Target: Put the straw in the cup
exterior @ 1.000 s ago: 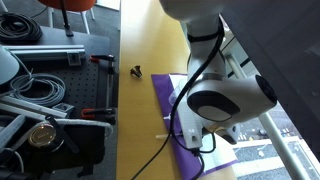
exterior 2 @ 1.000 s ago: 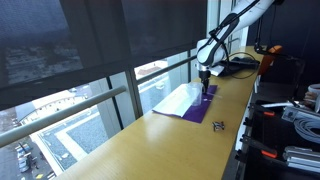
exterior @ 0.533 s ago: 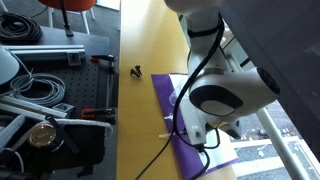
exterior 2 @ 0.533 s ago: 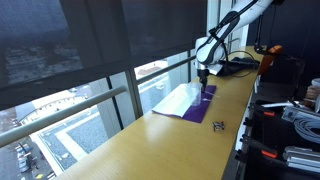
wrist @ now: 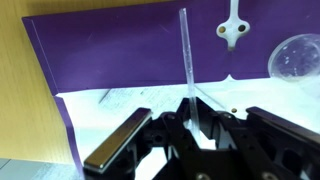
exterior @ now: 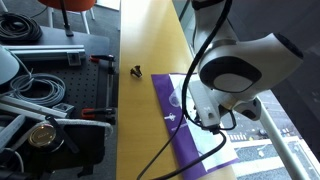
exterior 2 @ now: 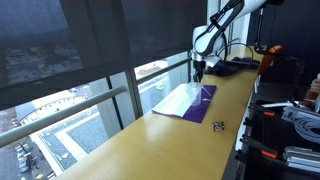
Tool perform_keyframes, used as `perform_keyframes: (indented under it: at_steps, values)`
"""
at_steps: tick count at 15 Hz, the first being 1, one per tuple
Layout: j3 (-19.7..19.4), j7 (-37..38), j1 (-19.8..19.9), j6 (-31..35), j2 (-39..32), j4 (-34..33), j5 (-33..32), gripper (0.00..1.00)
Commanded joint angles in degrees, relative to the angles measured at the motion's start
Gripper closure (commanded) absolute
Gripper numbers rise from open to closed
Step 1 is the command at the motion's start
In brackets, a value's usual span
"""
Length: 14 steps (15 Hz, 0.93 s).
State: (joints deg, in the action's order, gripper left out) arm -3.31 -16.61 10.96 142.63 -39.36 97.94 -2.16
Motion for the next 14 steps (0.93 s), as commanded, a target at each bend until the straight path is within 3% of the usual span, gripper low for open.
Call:
perform_keyframes:
  at_steps: [1,7,14]
  values:
    - [-0.8,3.2,-1.7,2.1,6.5,5.3,-1.7,0.98]
    - [-1.4,6.6,-3.8,1.2,12.7,7.8,-3.1,0.98]
    - [-2.6,7.4,-4.1,1.7,14.6,11.3,-5.8,0.98]
